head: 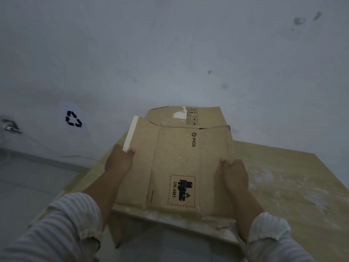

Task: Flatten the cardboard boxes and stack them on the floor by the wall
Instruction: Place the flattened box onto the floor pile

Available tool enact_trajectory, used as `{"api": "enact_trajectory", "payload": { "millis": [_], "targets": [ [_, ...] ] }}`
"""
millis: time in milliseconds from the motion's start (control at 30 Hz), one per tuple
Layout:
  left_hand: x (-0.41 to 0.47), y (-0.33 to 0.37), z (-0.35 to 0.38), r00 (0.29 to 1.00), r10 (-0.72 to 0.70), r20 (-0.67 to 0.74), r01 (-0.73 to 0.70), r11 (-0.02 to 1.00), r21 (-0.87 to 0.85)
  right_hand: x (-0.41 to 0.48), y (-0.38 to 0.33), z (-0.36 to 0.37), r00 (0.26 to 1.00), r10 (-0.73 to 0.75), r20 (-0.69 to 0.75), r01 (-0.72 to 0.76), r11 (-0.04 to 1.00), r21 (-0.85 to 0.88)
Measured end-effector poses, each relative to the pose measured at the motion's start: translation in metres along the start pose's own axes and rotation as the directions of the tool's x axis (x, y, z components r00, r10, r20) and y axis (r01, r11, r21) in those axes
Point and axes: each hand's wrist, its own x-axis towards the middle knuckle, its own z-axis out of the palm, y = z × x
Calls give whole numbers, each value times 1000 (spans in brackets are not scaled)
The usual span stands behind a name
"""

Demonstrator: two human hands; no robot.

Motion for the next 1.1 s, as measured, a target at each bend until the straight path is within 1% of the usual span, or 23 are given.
{"api": "enact_trajectory", "payload": {
  "millis": [233, 433, 533, 767, 967, 1100],
  "targets": [
    [51, -68, -120, 999, 39, -18, -39, 999, 6, -86, -73, 90, 1000, 6, 10, -7, 998, 56],
    [98, -115, -188, 999, 33, -43, -33, 999, 4, -127, -129, 156, 999, -27, 17, 25, 997, 67],
    [125, -136, -203, 998, 30, -56, -30, 1000, 3, -134, -149, 190, 999, -34, 14, 33, 998, 51],
    [211, -192, -218, 996, 18, -82, -16, 1000, 23, -132, -185, 294, 999, -28, 18, 27, 997, 77],
    [295, -233, -243, 994, -16, -111, 22, 998, 55, -134, -231, 385, 997, 12, 70, -17, 996, 84],
    [345, -261, -261, 994, -31, -100, 38, 997, 61, -140, -261, 435, 996, 23, 90, -31, 996, 84]
  ]
}}
